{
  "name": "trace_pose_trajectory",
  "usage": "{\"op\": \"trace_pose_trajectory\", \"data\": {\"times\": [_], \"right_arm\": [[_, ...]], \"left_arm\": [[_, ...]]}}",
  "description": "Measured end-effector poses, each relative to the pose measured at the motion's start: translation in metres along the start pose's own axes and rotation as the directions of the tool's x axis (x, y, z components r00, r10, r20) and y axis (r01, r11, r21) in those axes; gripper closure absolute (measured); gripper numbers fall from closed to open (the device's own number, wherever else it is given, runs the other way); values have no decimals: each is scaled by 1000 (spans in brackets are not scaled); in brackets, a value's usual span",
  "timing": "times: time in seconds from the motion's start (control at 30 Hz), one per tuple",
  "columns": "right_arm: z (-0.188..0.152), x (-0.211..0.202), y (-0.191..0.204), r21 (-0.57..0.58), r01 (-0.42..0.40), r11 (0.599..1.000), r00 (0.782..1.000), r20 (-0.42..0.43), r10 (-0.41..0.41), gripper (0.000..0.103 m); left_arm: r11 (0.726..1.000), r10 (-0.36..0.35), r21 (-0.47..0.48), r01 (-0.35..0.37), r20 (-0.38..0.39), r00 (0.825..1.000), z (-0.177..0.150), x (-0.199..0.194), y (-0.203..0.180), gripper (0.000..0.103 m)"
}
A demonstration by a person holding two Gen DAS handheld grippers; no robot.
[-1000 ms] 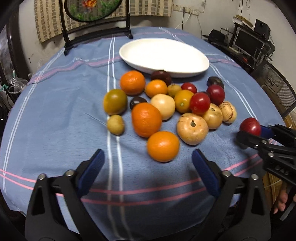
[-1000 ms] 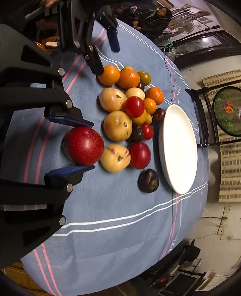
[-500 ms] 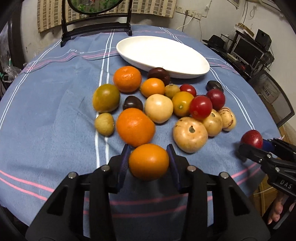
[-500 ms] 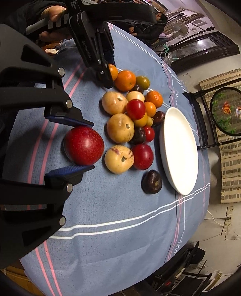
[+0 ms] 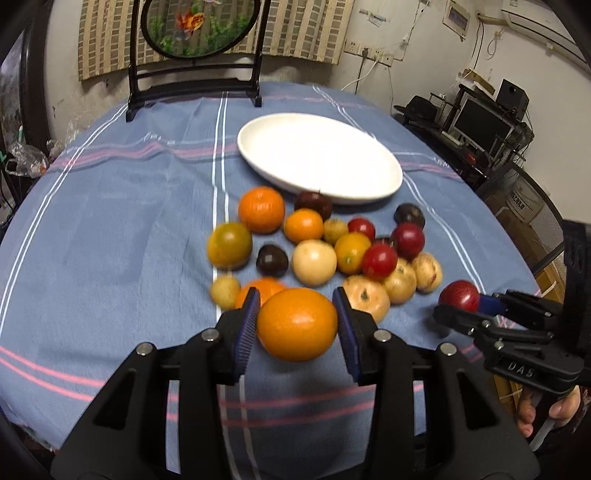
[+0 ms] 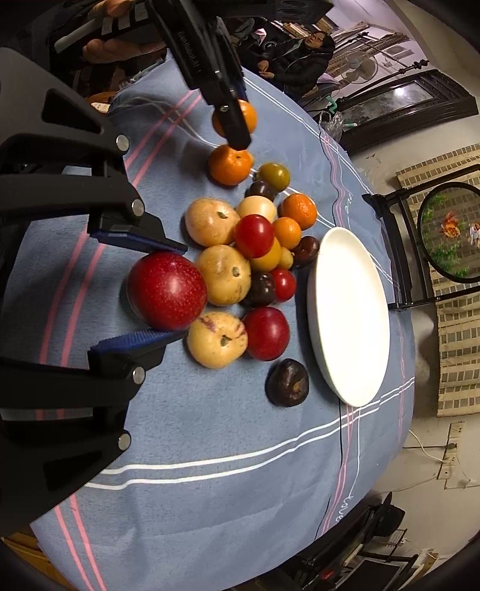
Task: Organize fruits
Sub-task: 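Place the orange and red plum on the white plate with both tools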
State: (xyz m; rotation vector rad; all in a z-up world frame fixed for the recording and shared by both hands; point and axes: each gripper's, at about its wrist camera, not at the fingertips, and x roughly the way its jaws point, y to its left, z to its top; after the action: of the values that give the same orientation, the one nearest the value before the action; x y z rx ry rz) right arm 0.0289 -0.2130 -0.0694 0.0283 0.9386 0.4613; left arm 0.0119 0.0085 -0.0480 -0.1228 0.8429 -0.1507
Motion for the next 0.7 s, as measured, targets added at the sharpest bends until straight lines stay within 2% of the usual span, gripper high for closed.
{"op": "trace_pose_trajectory", "data": {"times": [0.1,0.2,0.27,0.33,0.43,0.53,0.6,0.7], "right_arm": [[19,0,-3,-7,-8,1000,1000,-3,8,64],[56,-3,-5,-44,-36,998,999,16,37,64],[96,0,-9,-68,-27,997,999,39,30,64],[139,14,-16,-87,18,996,998,62,-13,64],[192,49,-26,-113,54,992,997,62,-48,64],[234,109,-35,-154,40,987,999,-25,-45,64],[246,138,-43,-146,38,989,995,-85,-51,64],[253,175,-56,-130,42,991,989,-138,-60,64]], "left_arm": [[1000,-15,17,14,13,1000,30,4,1,62],[998,14,55,-16,37,999,82,17,-2,62],[997,25,66,-28,39,999,113,31,-3,62],[998,25,58,-26,24,999,154,57,-1,62],[1000,19,19,-18,-45,999,200,108,3,61],[1000,20,-16,-22,-136,990,229,165,7,61],[998,44,-35,-51,-188,981,240,199,11,61],[996,29,-72,-47,-226,974,246,228,15,61]]}}
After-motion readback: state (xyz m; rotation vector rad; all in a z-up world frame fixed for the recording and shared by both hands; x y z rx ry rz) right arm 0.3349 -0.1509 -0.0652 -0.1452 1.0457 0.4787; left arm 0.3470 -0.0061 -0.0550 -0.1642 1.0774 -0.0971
